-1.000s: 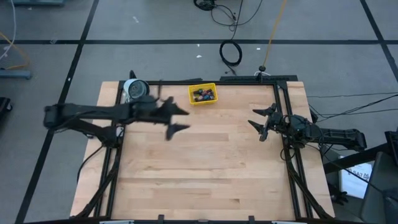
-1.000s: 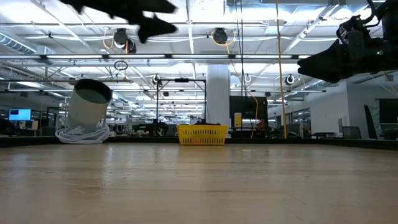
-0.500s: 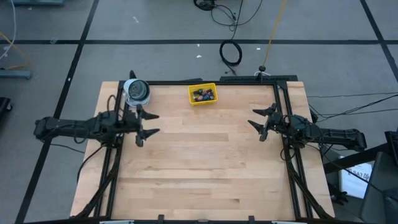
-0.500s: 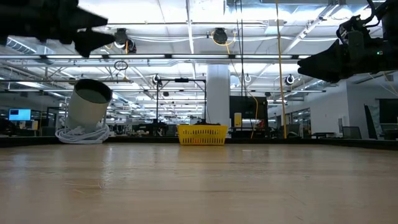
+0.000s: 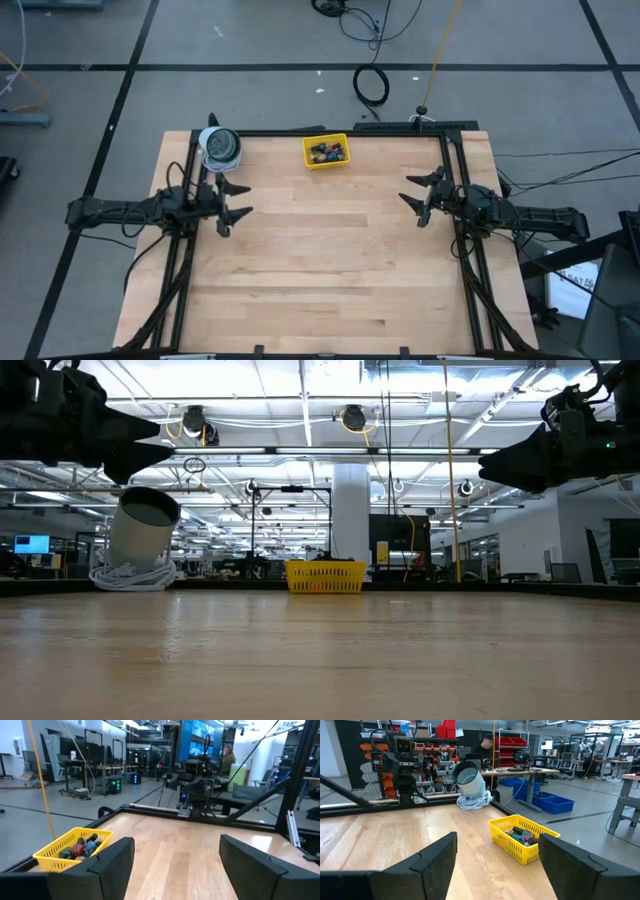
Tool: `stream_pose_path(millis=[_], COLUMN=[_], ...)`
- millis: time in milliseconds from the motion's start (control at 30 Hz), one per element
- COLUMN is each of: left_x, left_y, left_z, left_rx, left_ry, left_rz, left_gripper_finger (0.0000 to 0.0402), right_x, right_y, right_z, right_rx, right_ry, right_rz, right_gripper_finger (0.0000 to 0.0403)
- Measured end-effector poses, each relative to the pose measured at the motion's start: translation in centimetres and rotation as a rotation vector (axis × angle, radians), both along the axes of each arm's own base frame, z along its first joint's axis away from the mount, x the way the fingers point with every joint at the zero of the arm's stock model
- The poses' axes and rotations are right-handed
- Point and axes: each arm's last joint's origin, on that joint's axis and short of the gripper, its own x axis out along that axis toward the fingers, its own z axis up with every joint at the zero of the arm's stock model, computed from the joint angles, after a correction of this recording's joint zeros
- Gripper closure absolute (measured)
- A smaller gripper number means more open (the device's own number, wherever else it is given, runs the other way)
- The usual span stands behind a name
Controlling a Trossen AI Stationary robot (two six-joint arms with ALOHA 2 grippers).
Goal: Pick & Place Nail Polish
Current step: Return to Home Position
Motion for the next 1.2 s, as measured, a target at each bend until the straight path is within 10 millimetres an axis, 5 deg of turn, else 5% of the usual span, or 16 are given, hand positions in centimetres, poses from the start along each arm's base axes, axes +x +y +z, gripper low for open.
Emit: stream_pose_path(millis=[1200], left_x=[0.02], left_y=[0.02], left_z=[-0.19], left_rx=[0.02], left_ry=[0.03], left_rz=[0.008], left_gripper_finger=[0.0119], right_x=[0.0], right_y=[0.0], right_z=[0.0], right_rx=[0.0], right_ry=[0.0], right_rz=[0.0], right_gripper_finger=[0.0135])
